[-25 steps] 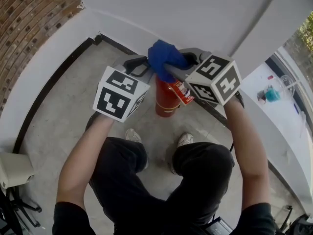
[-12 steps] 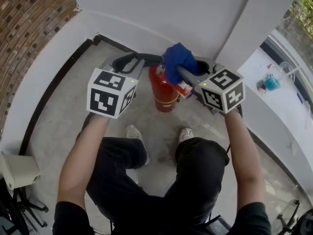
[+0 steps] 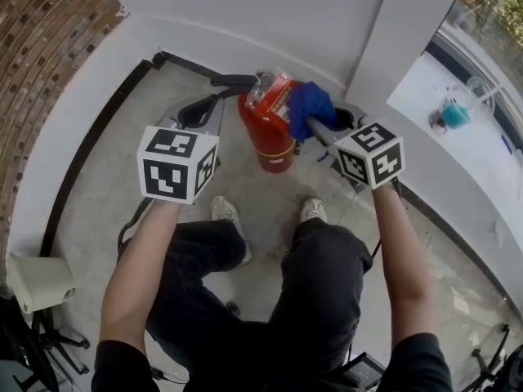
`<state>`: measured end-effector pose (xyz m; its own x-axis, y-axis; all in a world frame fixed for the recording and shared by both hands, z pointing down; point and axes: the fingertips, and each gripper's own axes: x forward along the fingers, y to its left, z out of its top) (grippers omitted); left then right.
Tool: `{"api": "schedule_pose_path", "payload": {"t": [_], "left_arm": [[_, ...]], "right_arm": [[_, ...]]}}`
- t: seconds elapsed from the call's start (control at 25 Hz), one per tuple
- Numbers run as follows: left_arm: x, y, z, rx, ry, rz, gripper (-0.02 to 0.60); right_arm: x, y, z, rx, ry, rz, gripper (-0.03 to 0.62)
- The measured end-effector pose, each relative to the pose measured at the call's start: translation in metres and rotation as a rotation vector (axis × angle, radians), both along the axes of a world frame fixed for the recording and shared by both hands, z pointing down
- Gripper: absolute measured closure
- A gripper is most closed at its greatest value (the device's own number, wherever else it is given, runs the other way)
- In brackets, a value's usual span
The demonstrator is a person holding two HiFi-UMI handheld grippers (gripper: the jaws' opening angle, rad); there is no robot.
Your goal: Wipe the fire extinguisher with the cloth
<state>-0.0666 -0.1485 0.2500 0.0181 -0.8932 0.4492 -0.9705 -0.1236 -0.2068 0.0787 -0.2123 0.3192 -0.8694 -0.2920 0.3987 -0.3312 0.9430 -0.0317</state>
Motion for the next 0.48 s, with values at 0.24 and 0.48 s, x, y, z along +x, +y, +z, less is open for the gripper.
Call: {"api": "schedule_pose_path", "payload": {"t": [0.24,0.48], "left_arm": [[0.026,0.009,0.033,-0.051,0.048,0.058,0.575],[0.041,0.012,0.045,-0.076,0.044,0.085,0.575]], "right_arm": [[0.013,0.002,0.018,0.003,0.044,0.080,0.510],[-0.022,0.039,-0.009,0.135,0.108,-0.035,0.511]]}}
